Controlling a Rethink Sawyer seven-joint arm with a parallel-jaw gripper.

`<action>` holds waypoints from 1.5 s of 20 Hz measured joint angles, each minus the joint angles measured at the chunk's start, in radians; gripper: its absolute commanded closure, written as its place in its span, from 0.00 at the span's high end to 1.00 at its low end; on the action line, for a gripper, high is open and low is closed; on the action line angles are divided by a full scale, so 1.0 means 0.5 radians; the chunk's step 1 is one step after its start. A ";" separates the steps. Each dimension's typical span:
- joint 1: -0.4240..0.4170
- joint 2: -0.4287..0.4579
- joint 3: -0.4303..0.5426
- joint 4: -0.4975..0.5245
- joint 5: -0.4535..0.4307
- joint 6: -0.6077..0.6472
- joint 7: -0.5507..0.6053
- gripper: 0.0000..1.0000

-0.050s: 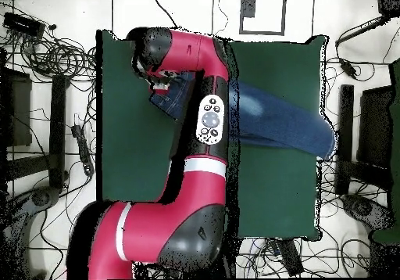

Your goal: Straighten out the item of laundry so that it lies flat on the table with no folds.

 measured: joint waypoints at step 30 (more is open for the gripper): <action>0.313 -0.663 0.036 1.129 -0.136 -0.653 0.000 0.00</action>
